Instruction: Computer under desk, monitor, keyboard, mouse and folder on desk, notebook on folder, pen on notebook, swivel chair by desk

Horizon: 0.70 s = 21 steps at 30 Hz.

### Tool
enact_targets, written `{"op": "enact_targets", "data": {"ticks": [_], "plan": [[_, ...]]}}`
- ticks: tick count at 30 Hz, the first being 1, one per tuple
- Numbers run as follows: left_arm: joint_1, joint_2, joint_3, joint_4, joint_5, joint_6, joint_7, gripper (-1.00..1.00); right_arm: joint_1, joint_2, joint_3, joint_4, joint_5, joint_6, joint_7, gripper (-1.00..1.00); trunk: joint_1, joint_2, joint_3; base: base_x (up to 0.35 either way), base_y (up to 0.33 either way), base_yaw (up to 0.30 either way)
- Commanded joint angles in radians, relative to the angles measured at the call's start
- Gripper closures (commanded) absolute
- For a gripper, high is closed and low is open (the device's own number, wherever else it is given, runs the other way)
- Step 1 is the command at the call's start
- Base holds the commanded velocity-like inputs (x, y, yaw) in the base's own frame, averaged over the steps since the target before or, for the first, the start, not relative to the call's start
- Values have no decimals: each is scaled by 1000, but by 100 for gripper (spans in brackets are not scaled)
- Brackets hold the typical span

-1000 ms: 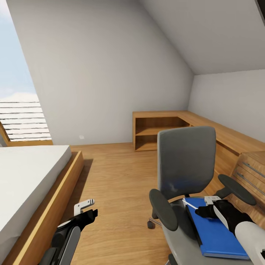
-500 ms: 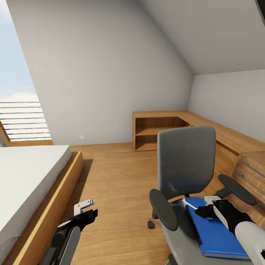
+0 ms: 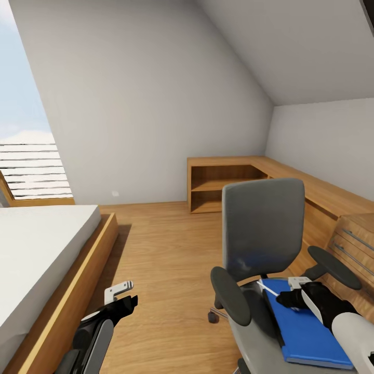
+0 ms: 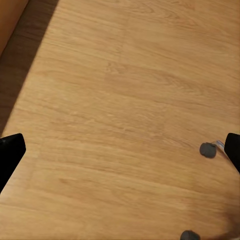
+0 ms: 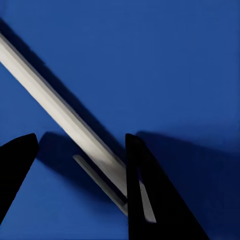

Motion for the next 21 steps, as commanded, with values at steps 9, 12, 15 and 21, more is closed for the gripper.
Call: {"op": "enact_targets", "data": {"ticks": [9,12,15,21], "plan": [[-1,-1,1,-1,10,3,8,-100,0,-3,13,18,8,16,12,100,0,0,-1,0,0,0],[-1,-1,1,-1,11,3,8,-100,0,-3,13,18,8,17,12,100,0,0,-1,0,0,0],[-1,-1,1,-1,10,3,8,-100,0,-3,13,18,8,17,12,100,0,0,-1,0,0,0],[-1,-1,1,0,11,3,8,-100,0,-3,13,18,8,17,12,100,0,0,-1,0,0,0]]}}
